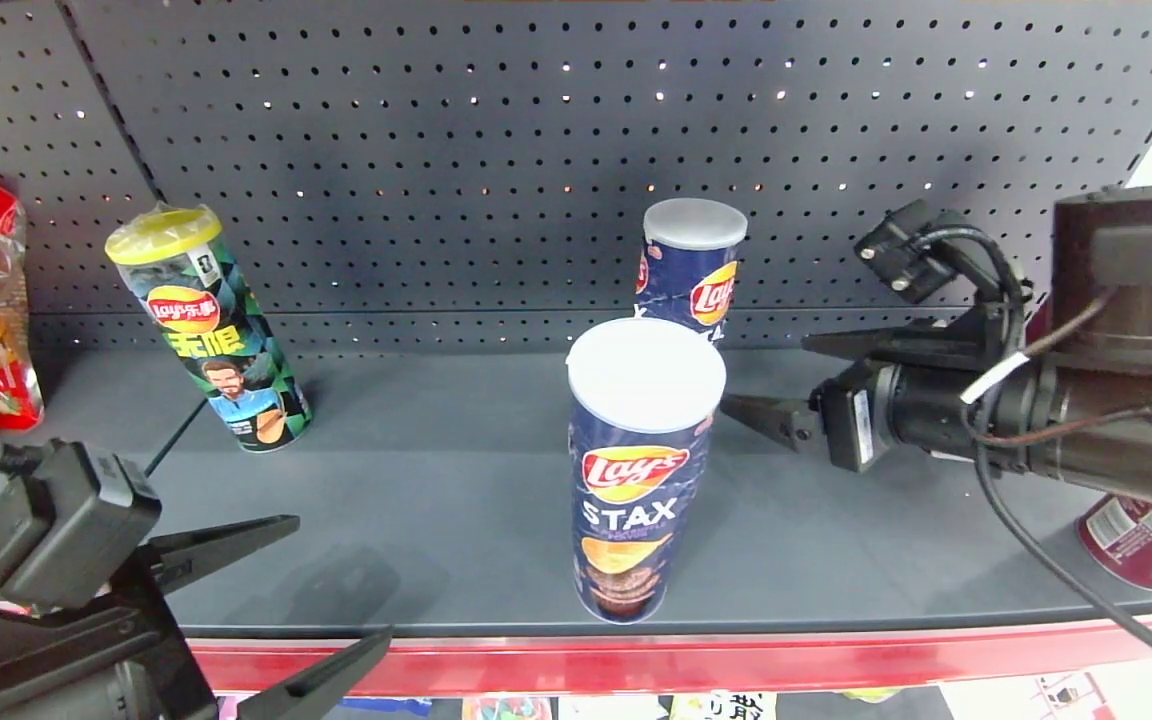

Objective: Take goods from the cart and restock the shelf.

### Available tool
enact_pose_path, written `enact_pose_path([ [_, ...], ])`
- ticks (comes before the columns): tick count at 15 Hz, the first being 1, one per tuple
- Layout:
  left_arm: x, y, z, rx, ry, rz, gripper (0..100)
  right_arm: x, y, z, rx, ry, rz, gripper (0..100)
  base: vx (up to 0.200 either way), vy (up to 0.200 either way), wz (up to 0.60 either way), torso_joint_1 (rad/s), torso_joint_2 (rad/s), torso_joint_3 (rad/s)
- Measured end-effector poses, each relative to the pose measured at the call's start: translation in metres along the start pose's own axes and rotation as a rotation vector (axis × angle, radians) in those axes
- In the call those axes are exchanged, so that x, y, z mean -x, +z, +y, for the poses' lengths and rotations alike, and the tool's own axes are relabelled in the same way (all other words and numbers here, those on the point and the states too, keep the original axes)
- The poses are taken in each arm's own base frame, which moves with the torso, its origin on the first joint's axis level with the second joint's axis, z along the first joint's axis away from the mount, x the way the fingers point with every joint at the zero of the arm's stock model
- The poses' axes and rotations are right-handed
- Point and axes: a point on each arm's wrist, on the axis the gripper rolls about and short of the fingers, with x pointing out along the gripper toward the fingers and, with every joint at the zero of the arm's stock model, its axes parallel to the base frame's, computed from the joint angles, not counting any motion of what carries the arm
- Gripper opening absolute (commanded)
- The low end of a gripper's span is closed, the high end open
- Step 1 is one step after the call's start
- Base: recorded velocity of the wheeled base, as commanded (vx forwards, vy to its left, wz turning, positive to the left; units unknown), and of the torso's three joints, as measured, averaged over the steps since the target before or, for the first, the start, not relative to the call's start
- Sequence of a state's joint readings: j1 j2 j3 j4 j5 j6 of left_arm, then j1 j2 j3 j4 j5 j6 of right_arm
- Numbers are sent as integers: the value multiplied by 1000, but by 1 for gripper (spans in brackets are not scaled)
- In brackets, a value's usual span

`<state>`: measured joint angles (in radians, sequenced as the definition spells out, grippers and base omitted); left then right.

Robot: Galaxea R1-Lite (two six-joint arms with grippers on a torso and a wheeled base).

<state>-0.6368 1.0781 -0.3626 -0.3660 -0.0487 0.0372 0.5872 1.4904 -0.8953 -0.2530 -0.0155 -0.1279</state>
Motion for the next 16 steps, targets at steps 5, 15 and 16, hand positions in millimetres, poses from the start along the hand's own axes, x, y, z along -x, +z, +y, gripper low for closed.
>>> enact_pose_path([
  [5, -24, 2, 1, -2, -5, 72, 100, 51, -24, 2, 2, -12, -17, 100, 0, 0, 0, 0, 0, 0],
  [15, -75, 7, 1, -50, -64, 181, 100, 160, -90, 8, 4, -84, -181, 100, 0, 0, 0, 0, 0, 0],
  [16, -80, 9, 1, -50, -65, 180, 100, 167, -94, 7, -1, -115, -205, 100, 0, 0, 0, 0, 0, 0],
])
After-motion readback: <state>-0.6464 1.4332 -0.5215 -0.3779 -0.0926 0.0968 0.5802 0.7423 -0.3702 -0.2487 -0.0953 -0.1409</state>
